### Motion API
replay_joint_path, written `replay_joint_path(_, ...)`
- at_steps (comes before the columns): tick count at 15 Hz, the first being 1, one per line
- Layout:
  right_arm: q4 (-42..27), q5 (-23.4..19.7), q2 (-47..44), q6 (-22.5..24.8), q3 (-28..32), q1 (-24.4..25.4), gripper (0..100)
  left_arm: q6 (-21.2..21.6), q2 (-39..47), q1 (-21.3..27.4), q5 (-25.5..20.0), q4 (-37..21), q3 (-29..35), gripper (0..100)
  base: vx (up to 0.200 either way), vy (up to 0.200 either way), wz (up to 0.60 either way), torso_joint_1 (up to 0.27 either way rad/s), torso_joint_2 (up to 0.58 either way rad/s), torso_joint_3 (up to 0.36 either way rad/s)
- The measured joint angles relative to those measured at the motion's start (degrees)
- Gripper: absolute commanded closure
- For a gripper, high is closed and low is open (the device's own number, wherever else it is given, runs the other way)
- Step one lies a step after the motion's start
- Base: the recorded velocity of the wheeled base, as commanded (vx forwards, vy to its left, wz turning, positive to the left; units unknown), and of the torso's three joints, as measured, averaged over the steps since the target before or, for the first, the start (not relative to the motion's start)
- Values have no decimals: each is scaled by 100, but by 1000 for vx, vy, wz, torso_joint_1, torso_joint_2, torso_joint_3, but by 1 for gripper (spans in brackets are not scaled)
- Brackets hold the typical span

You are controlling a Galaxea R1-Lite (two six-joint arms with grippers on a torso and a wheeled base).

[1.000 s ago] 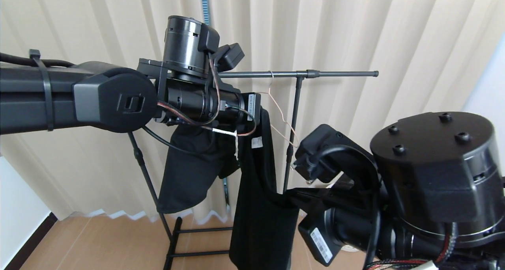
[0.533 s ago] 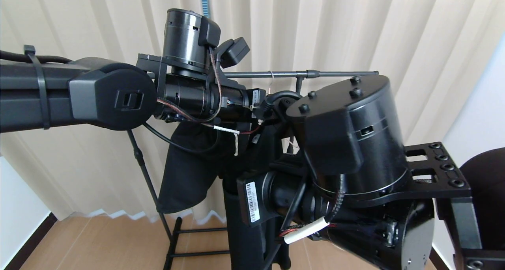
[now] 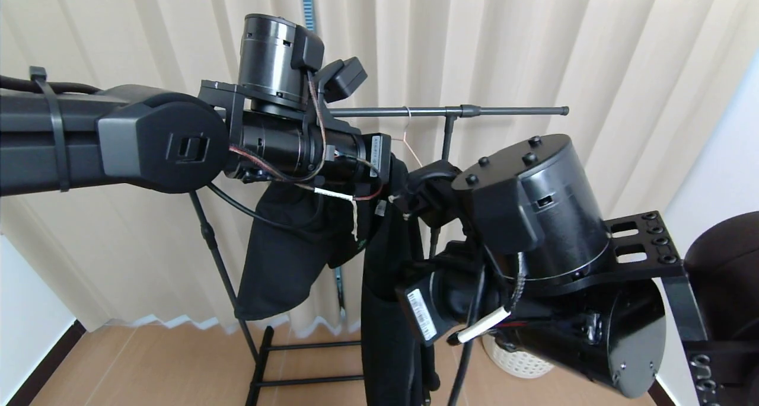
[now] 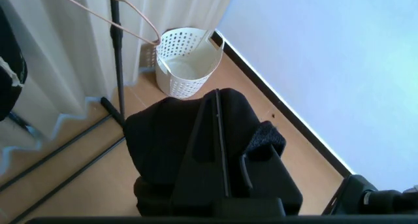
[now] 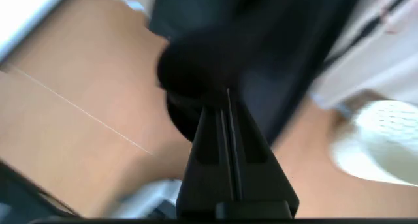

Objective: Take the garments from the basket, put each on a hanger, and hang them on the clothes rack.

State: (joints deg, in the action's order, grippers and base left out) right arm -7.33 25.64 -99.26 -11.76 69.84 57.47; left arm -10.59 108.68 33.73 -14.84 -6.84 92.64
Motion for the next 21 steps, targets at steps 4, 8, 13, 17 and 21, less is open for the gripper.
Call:
replay_joint_path(4,208,68,141,859,-325,-1276,100,294,-85,-229,575,-789,0,100,0,0,0,0,0,0)
replay_joint_path(8,970,101,-282,796,37,-2053,100,338,-267,-188,1015,-1026,-610,100,0,0,0,0,0,0)
replay_joint_path(13,1479,99,-903,-194,563,-2166,100,226,-645,566,1206,-1053,-1888,100,0,0,0,0,0,0)
replay_joint_path(17,1654,80,-1375,-855,964,-1949,100,-1014,-599,1635,1202,-1024,-1987,100,0,0,0,0,0,0)
replay_joint_path(21,1652,39,-1506,-1000,995,-1712,100,-2011,-127,2103,1323,-1009,-1240,100,0,0,0,0,0,0)
